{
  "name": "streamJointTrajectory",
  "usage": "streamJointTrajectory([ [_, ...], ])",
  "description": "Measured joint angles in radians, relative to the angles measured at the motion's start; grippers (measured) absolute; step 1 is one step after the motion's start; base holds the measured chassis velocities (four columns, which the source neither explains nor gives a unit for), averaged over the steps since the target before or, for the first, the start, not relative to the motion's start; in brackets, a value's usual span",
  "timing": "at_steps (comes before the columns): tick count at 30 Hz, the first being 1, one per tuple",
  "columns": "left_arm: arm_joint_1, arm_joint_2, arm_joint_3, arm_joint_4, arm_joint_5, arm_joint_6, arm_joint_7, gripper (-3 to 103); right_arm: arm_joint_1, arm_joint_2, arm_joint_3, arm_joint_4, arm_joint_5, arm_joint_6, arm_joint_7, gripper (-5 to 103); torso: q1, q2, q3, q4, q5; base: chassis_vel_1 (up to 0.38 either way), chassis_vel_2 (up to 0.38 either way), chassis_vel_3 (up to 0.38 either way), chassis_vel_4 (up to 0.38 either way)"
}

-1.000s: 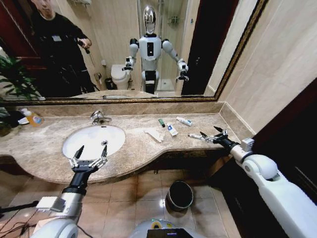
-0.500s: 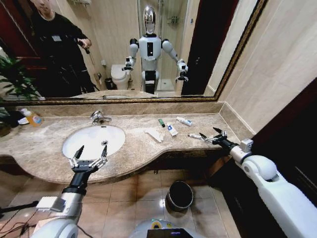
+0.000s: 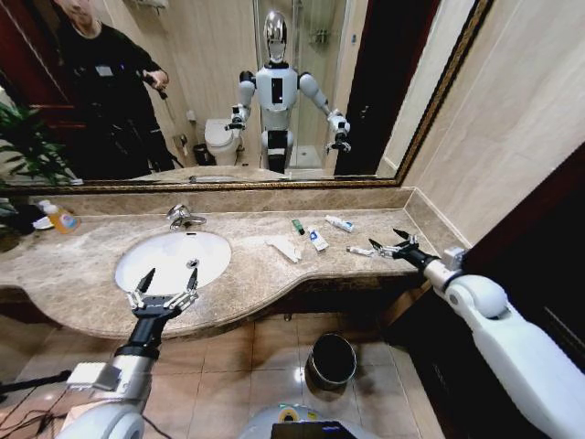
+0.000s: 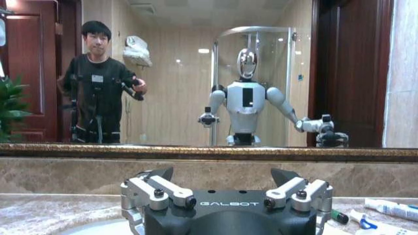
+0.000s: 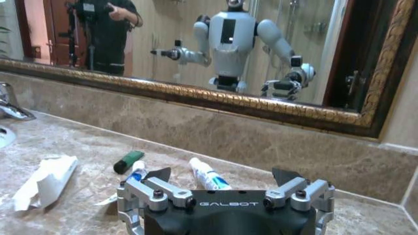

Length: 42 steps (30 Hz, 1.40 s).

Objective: Pick up the trash from the sink and place it in the trash bin.

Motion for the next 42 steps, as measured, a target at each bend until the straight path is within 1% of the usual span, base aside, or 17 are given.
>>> streamJointTrajectory([
  [2, 0.0, 0.0, 0.0, 0.0, 0.0, 0.0, 0.0, 100, 0.017, 0.0, -0.014, -0.013, 0.0, 0.0, -0.002, 100, 0.0, 0.0, 0.0, -0.0001, 0.0, 0.0, 0.0, 0.0, 0.0],
  [5, 0.0, 0.0, 0.0, 0.0, 0.0, 0.0, 0.0, 100, 0.111, 0.004, -0.098, -0.09, -0.009, 0.004, -0.03, 100, 0.0, 0.0, 0.0, -0.0003, 0.0002, 0.0, 0.0, 0.0, 0.0],
  [6, 0.0, 0.0, 0.0, 0.0, 0.0, 0.0, 0.0, 100, 0.111, 0.004, -0.098, -0.09, -0.009, 0.004, -0.03, 100, 0.0, 0.0, 0.0, -0.0003, 0.0002, 0.0, 0.0, 0.0, 0.0],
  [9, 0.0, 0.0, 0.0, 0.0, 0.0, 0.0, 0.0, 100, 0.226, 0.015, -0.187, -0.169, -0.029, 0.005, -0.058, 100, 0.0, 0.0, 0.0, -0.0001, -0.0003, 0.0, 0.0, 0.0, 0.0],
  [10, 0.0, 0.0, 0.0, 0.0, 0.0, 0.0, 0.0, 100, 0.226, 0.015, -0.187, -0.169, -0.029, 0.005, -0.058, 100, 0.0, 0.0, 0.0, -0.0001, -0.0003, 0.0, 0.0, 0.0, 0.0],
  [12, 0.0, 0.0, 0.0, 0.0, 0.0, 0.0, 0.0, 100, 0.306, 0.029, -0.245, -0.224, -0.056, 0.001, -0.081, 100, 0.0, 0.0, 0.0, 0.0, -0.0003, 0.0, 0.0, 0.0, 0.0],
  [13, 0.0, 0.0, 0.0, 0.0, 0.0, 0.0, 0.0, 100, 0.306, 0.029, -0.245, -0.224, -0.056, 0.001, -0.081, 100, 0.0, 0.0, 0.0, 0.0, -0.0003, 0.0, 0.0, 0.0, 0.0],
  [15, 0.0, 0.0, 0.0, 0.0, 0.0, 0.0, 0.0, 100, 0.379, 0.045, -0.303, -0.286, -0.094, -0.006, -0.123, 100, 0.0, 0.0, 0.0, 0.0, -0.0001, 0.0, 0.0, 0.0, 0.0],
  [18, 0.0, 0.0, 0.0, 0.0, 0.0, 0.0, 0.0, 100, 0.462, 0.08, -0.356, -0.389, -0.155, 0.009, -0.239, 100, 0.0, 0.0, 0.0, -0.0001, -0.0001, 0.0, 0.0, 0.0, 0.0],
  [19, 0.0, 0.0, 0.0, 0.0, 0.0, 0.0, 0.0, 100, 0.462, 0.08, -0.356, -0.389, -0.155, 0.009, -0.239, 100, 0.0, 0.0, 0.0, -0.0001, -0.0001, 0.0, 0.0, 0.0, 0.0],
  [21, 0.0, 0.0, 0.0, 0.0, 0.0, 0.0, 0.0, 100, 0.521, 0.108, -0.396, -0.465, -0.203, 0.025, -0.299, 100, 0.0, 0.0, 0.0, 0.0, 0.0002, 0.0, 0.0, 0.0, 0.0],
  [22, 0.0, 0.0, 0.0, 0.0, 0.0, 0.0, 0.0, 100, 0.521, 0.108, -0.396, -0.465, -0.203, 0.025, -0.299, 100, 0.0, 0.0, 0.0, 0.0, 0.0002, 0.0, 0.0, 0.0, 0.0],
  [24, 0.0, 0.0, 0.0, 0.0, 0.0, 0.0, 0.0, 100, 0.573, 0.127, -0.433, -0.531, -0.229, 0.037, -0.332, 100, 0.0, 0.0, 0.0, -0.0001, -0.0002, 0.0, 0.0, 0.0, 0.0],
  [25, 0.0, 0.0, 0.0, 0.0, 0.0, 0.0, 0.0, 100, 0.573, 0.127, -0.433, -0.531, -0.229, 0.037, -0.332, 100, 0.0, 0.0, 0.0, -0.0001, -0.0002, 0.0, 0.0, 0.0, 0.0],
  [29, 0.0, 0.0, 0.0, 0.0, 0.0, 0.0, 0.0, 100, 0.703, 0.179, -0.486, -0.682, -0.264, 0.042, -0.377, 100, 0.0, 0.0, 0.0, 0.0, -0.0003, 0.0, 0.0, 0.0, 0.0],
  [35, 0.0, 0.0, 0.0, 0.0, 0.0, 0.0, 0.0, 100, 0.772, 0.207, -0.514, -0.774, -0.278, 0.044, -0.407, 100, 0.0, 0.0, 0.0, -0.0002, -0.0002, 0.0, 0.0, 0.0, 0.0],
  [42, 0.0, 0.0, 0.0, 0.0, 0.0, 0.0, 0.0, 100, 0.83, 0.247, -0.551, -0.86, -0.272, -0.01, -0.42, 100, 0.0, 0.0, 0.0, 0.0, -0.0001, 0.0, 0.0, 0.0, 0.0],
])
